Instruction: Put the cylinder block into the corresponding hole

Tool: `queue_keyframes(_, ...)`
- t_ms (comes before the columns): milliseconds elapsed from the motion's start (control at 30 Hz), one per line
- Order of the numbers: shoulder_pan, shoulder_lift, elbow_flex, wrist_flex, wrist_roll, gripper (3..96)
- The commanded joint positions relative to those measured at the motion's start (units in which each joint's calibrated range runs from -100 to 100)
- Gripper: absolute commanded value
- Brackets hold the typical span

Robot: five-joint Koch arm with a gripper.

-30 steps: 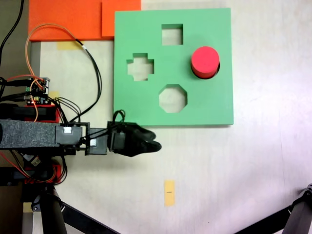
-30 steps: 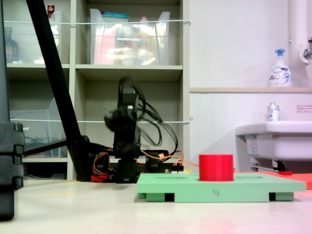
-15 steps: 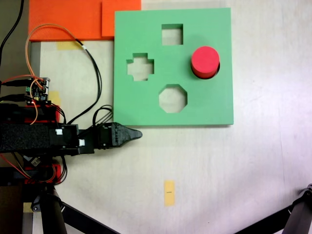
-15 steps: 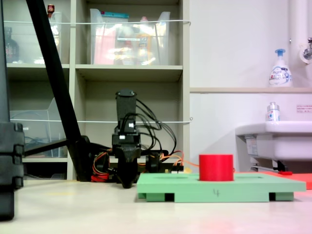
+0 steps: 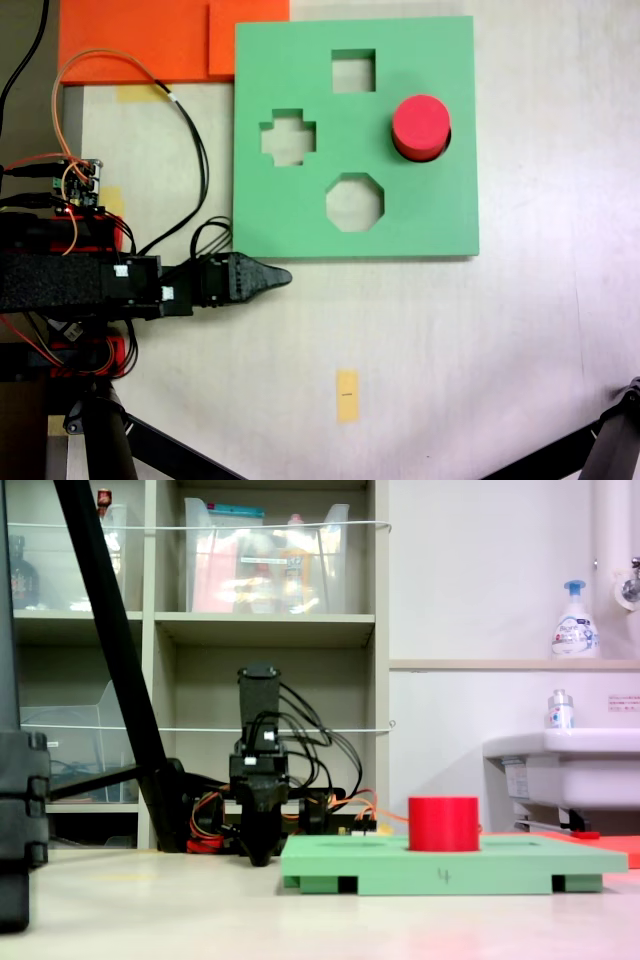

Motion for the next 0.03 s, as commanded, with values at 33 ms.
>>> queue_keyframes(33,0.0,-0.5,-1.2,-6.6,-0.2,49.5)
